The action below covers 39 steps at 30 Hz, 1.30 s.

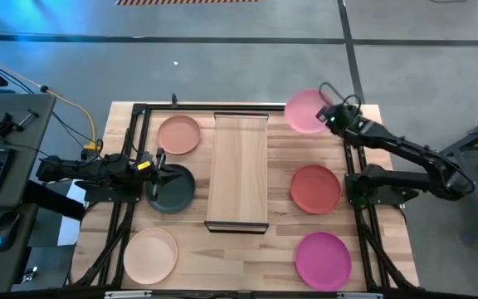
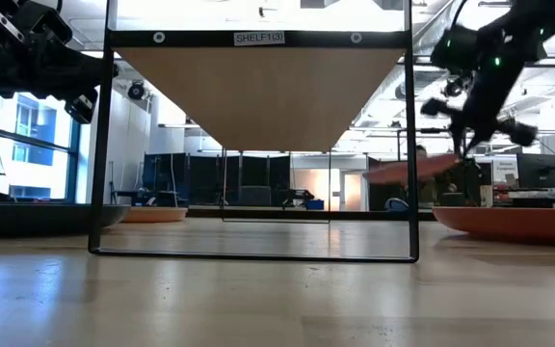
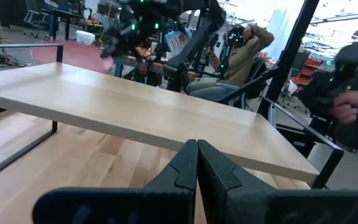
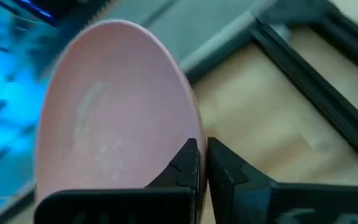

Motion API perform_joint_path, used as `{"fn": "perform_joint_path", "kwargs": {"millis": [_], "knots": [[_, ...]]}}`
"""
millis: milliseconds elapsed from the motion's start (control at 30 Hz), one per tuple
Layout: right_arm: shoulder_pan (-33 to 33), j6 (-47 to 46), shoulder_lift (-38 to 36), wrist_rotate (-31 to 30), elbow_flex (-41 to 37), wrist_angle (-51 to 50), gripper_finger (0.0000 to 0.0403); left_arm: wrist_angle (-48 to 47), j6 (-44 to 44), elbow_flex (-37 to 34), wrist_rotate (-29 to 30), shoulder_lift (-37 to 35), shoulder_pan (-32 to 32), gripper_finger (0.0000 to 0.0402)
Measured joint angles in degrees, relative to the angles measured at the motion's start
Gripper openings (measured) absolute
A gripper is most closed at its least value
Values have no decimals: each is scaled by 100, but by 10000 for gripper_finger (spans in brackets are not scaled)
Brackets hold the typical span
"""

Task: Place and stack plates onto a shelf
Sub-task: Put the light pink plate on the shelf

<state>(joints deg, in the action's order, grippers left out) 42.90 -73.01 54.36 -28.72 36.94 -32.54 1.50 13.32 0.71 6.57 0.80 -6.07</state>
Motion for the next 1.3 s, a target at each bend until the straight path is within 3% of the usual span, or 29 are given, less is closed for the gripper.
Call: {"fn": "perform_joint_path", "kwargs": {"millis": [133,300,667,867,1300], "knots": [[12,631,-84,39,657,232,0,1,0,0,1,-2,2,1],[-315,1496,247,584,1689,727,0,1,0,1,2,0,1,1],[-1899,3059,2324,1934,4181,-296,0,0,0,2,0,0,2,1],[-2570,3257,2944,2124,4270,-1055,0,2,0,2,0,0,0,1],[-2637,2649,3420,2085,3786,-440,0,0,0,0,0,-2,0,1]]}}
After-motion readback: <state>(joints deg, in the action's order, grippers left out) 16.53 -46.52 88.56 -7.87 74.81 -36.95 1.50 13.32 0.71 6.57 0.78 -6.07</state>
